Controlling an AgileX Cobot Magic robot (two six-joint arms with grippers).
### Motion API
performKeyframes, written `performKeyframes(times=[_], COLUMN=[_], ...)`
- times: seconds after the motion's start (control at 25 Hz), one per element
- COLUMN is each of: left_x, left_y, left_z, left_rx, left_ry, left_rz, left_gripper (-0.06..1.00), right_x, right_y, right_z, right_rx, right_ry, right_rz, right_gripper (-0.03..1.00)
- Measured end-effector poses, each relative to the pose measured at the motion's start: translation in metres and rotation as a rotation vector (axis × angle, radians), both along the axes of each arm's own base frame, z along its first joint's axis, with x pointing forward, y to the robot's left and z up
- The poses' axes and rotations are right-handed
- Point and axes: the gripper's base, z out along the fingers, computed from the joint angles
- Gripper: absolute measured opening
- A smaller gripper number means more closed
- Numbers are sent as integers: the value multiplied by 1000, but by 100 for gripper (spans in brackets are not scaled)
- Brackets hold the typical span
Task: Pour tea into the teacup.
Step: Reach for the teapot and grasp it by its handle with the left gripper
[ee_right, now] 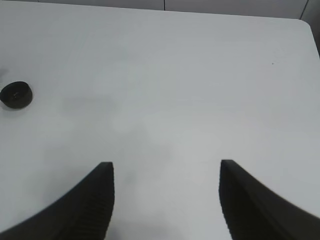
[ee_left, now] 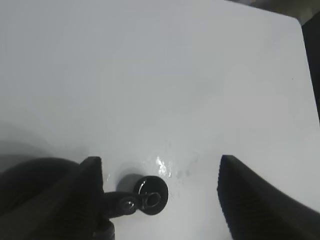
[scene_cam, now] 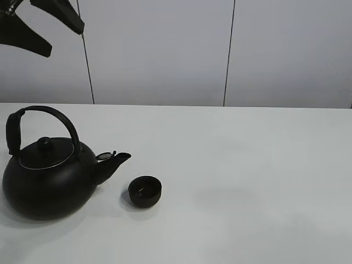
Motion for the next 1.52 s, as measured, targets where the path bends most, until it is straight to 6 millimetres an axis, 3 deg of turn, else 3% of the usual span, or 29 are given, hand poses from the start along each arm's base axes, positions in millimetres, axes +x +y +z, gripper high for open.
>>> performKeyframes(times=[0.32, 0.68, 0.8, 0.88, 1.0, 1.16, 1.28, 1.52], left_x=[-10, -35, -54, -75, -107, -136, -146, -154], left_y=[5, 17, 15, 15, 16, 17, 21, 18], left_z=[36, 81, 103, 123, 136, 117, 87, 8], left_rx=[63, 207, 302, 306, 323, 344, 354, 350], left_ry=[-266, -536, -694, -807, -908, -907, -872, -794], left_rz=[-51, -54, -25, 34, 79, 87, 92, 12], left_gripper=[48, 48, 48, 48, 48, 48, 48, 48], right_x=[0, 0, 0, 0, 0, 0, 0, 0], right_y=[0, 0, 0, 0, 0, 0, 0, 0], right_z=[0, 0, 0, 0, 0, 0, 0, 0], right_rx=[0, 1, 0, 1, 2, 2, 2, 2], right_ry=[0, 0, 0, 0, 0, 0, 0, 0], right_rz=[0, 0, 0, -1, -1, -1, -1, -1], right_gripper=[42, 42, 42, 42, 42, 42, 42, 42])
